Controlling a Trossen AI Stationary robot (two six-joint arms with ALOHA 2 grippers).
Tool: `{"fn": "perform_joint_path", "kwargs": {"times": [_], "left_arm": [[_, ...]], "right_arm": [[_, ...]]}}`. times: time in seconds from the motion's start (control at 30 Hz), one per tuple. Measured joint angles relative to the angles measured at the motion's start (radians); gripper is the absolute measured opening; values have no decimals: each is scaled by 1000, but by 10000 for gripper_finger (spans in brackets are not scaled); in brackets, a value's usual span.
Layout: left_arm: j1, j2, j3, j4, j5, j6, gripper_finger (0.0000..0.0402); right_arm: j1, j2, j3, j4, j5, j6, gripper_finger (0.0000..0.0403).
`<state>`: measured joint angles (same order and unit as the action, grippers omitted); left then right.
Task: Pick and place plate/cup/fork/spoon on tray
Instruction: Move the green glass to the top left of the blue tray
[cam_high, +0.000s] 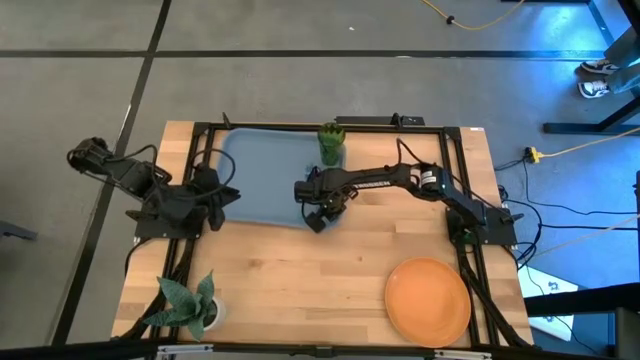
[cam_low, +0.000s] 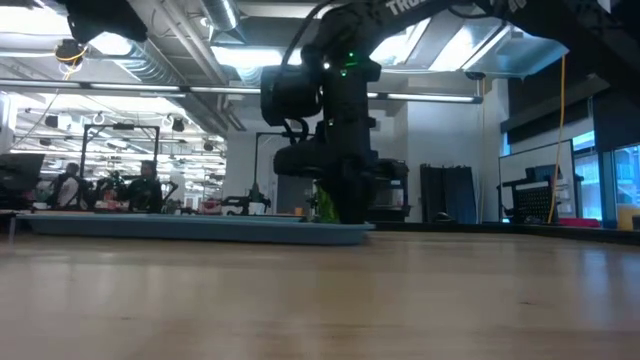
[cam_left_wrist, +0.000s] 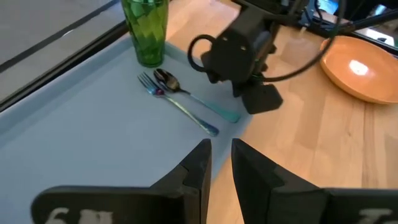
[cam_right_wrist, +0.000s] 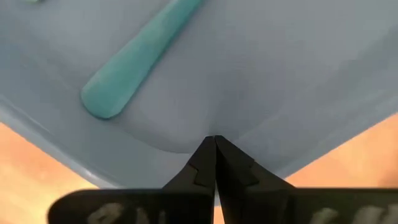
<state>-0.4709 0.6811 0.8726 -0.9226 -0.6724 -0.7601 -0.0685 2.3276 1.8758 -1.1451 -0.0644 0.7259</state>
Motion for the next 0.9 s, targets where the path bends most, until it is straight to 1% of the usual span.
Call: {"fn": "perform_joint_path", "kwargs": {"times": [0.2,0.33,0.57,0.8,0.9], "left_arm": [[30,0,0,0,11,0,56],[44,0,0,0,13,1,56],[52,0,0,0,13,1,56],[52,0,0,0,13,0,56],[52,0,0,0,13,1,56]], "right_arm": [[43,0,-2,-41,-16,-45,5],[77,0,-3,-120,-17,-59,5],[134,1,-3,-276,-17,-131,5],[176,1,-3,-348,27,-135,5],[188,-35,-3,-349,41,-129,5]]}}
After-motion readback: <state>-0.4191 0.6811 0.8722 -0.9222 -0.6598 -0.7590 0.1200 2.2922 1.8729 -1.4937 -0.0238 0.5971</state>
